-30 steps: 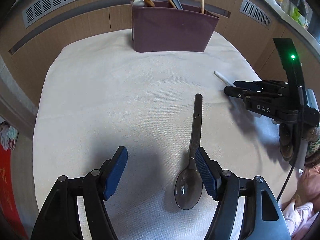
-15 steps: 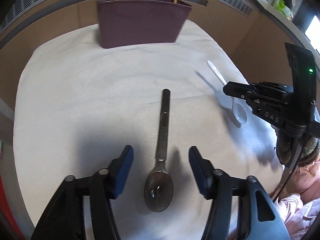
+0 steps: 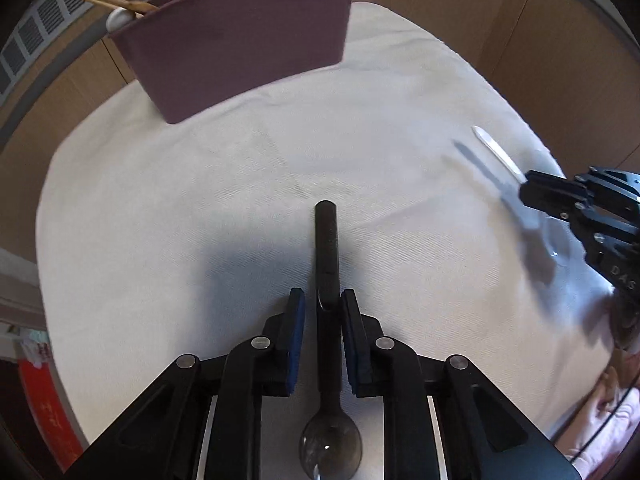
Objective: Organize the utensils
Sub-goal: 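Close the left tool on the dark spoon handle while the right tool grips the white spoon, then lift the dark spoon and white spoon and carry them toward the caddy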
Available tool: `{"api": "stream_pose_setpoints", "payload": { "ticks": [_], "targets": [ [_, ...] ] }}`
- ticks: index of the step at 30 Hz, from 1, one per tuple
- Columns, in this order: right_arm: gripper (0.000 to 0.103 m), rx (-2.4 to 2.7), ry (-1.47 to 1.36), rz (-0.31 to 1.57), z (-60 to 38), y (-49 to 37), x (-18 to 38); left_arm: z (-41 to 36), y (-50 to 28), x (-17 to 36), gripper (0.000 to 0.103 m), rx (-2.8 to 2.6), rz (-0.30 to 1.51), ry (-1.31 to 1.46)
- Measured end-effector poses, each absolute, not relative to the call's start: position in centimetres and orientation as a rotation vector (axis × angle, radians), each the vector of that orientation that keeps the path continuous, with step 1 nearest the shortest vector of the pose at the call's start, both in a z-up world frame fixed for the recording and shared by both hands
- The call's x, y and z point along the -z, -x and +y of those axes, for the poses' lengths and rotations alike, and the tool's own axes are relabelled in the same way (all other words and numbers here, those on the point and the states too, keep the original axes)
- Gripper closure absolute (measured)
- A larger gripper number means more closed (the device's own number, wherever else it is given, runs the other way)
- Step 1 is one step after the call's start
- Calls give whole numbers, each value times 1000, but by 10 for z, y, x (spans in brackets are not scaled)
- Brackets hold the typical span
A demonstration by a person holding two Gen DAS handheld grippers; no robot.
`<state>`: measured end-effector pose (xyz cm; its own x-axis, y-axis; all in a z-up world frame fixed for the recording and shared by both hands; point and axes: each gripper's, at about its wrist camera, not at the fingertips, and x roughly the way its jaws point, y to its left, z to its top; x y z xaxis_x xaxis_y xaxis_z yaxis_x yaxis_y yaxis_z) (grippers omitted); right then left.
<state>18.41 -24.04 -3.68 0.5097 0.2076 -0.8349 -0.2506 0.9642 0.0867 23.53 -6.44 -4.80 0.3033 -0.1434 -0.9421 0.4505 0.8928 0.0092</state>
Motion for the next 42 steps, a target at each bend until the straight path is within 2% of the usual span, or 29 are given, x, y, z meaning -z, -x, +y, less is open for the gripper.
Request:
{"api": "stream_pose_setpoints", "payload": {
  "ticks": [8, 13, 21, 24, 27, 31, 35, 37, 39, 42],
  "targets": [
    [93, -285, 40, 1029, -239, -189, 42, -32, -240, 52, 83, 326, 1227, -246],
    [84, -262, 59, 1062, -233, -199, 45, -25, -243, 54, 83, 340, 1254, -205],
    [78, -237, 166, 1102, -213, -216, 53, -27, -240, 50, 83, 336, 1263, -196],
    [78, -246, 216, 1099, -207, -218, 53, -28, -240, 50, 82, 335, 1265, -190],
    [92, -281, 241, 1093, -203, -213, 53, -27, -239, 50, 81, 337, 1268, -186],
    [93, -321, 200, 1085, -206, -205, 49, -26, -238, 49, 76, 349, 1281, -171],
    [93, -341, 162, 1065, -208, -199, 43, -29, -242, 49, 76, 351, 1295, -183],
    [93, -339, 146, 1056, -210, -198, 41, -30, -244, 48, 77, 337, 1281, -182],
    [93, -336, 117, 1045, -213, -197, 38, -32, -239, 46, 88, 295, 1213, -193],
    [93, -325, 93, 990, -215, -190, 27, -34, -226, 46, 91, 288, 1127, -156]
  ]
}}
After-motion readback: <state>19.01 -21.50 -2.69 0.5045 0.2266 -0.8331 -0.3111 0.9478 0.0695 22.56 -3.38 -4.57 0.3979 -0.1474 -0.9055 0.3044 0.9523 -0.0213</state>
